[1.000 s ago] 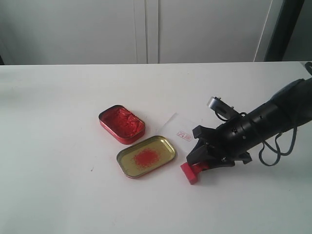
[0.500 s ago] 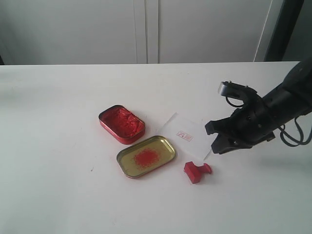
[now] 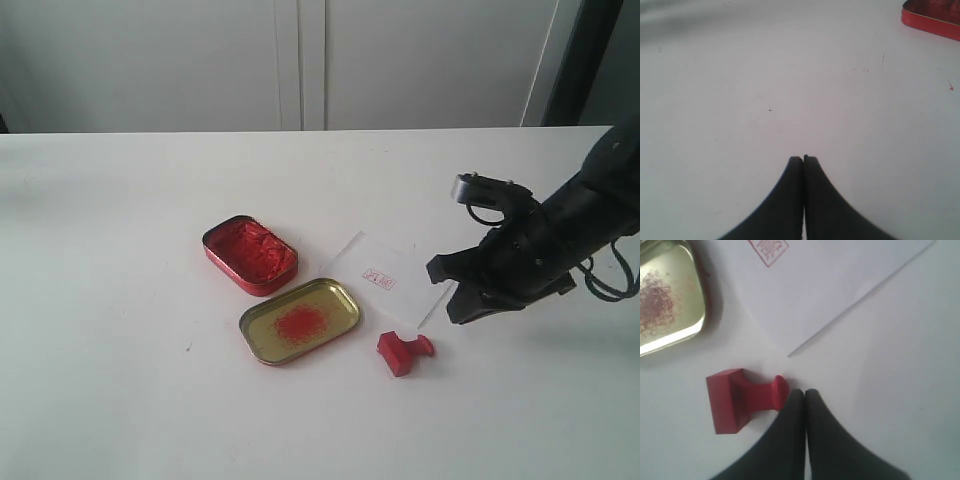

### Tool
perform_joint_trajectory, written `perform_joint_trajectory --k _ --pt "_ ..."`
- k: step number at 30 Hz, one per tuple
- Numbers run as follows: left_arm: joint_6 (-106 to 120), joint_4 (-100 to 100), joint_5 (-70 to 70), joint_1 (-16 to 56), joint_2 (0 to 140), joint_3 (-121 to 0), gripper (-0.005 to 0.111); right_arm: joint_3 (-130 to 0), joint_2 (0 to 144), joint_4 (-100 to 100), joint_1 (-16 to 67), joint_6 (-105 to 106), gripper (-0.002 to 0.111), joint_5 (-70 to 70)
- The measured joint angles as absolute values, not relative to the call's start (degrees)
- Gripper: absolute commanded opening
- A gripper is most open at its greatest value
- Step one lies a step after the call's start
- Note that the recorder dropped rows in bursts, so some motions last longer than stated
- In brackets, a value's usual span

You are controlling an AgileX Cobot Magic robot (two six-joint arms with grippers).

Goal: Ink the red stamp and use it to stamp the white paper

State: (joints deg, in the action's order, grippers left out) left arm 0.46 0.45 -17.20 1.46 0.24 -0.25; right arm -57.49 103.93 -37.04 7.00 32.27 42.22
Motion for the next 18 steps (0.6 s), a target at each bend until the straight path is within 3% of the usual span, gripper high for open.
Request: perform_joint_trajectory --k 18 --pt "0.5 0.5 -17.2 1.5 0.2 -0.3 0.000 -57.5 97.8 -7.6 7.0 8.8 0.000 40.8"
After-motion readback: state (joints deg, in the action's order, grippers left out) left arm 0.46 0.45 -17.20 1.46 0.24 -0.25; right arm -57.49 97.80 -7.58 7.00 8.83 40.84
